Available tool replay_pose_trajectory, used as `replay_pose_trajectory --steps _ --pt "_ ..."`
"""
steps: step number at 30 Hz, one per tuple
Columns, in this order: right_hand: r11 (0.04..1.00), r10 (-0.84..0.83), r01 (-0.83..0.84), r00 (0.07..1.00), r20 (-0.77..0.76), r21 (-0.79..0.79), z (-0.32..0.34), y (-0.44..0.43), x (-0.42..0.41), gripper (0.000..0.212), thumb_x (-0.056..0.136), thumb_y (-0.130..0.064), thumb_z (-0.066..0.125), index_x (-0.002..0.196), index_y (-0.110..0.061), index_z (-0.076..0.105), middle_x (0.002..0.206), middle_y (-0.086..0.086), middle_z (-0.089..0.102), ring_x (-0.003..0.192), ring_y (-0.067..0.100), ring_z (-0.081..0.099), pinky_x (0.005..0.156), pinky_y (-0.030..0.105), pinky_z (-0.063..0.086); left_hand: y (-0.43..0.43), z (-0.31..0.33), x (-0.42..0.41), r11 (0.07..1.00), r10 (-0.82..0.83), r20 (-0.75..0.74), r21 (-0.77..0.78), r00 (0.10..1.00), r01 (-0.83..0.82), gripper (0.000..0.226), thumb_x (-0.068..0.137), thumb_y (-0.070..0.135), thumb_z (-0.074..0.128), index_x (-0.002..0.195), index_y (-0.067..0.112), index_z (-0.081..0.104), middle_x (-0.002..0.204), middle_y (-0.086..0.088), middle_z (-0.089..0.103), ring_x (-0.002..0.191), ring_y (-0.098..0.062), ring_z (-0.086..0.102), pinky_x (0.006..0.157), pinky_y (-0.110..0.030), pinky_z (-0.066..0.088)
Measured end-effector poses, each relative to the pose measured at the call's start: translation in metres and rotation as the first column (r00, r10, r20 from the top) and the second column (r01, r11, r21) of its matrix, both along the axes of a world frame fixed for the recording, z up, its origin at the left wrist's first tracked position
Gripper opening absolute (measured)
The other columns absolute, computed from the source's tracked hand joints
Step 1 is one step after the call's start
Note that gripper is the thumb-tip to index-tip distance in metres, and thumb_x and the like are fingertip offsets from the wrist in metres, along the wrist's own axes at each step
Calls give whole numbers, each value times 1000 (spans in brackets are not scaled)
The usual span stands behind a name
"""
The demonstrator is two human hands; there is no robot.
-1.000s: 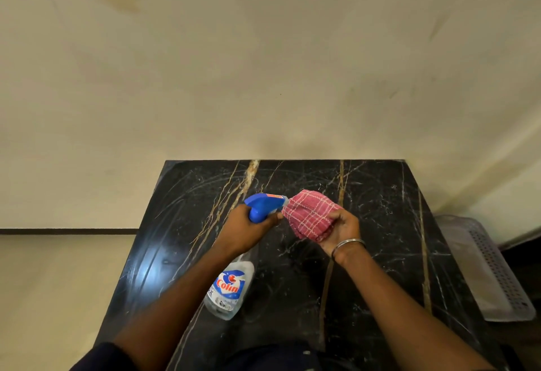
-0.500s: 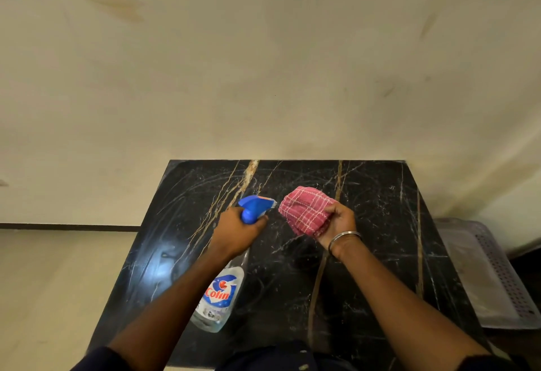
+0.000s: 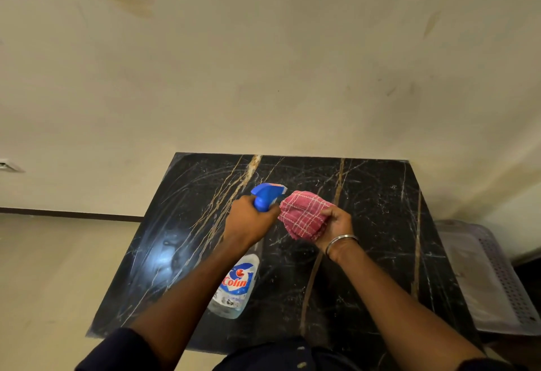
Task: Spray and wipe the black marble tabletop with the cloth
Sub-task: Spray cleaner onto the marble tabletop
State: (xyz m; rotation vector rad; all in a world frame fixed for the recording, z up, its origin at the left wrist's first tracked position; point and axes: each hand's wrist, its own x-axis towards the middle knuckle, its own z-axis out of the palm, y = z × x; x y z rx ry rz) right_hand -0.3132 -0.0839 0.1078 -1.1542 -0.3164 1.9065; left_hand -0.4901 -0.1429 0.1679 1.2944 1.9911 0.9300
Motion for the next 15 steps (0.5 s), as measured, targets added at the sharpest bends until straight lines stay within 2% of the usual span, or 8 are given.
replay_pose_trajectory --steps 6,9,13,15 --pt "1000 -14 15 999 -30 7 -1 0 -5 38 87 -12 43 121 -8 60 117 20 63 110 41 58 92 60 48 -8 -8 -12 995 -57 -56 -81 997 53 19 86 34 67 96 19 61 72 2 64 61 -8 60 57 -17 46" --pt "999 -48 48 997 -56 -3 -1 5 -16 32 89 -11 45 117 -9 60 114 18 63 105 38 59 87 56 50 -11 -13 -32 996 -37 -32 -82 999 34 24 88 37 66 100 17 61 80 0 66 69 -10 63 62 -19 49" --pt "990 -139 140 990 31 -30 -8 20 -34 33 88 -3 52 121 -8 56 112 17 63 100 34 60 98 57 46 -8 -18 -63 1000 1 4 -7 1000 -1 20 88 38 67 87 19 62 72 -1 66 64 -12 63 61 -21 48" --pt "984 -178 179 976 123 1 -14 29 -46 33 84 5 57 110 -14 60 110 14 64 95 32 62 95 54 49 -3 -18 -78 1000 14 11 18 1000 -14 20 87 38 68 85 18 63 67 3 63 60 -8 60 58 -17 45"
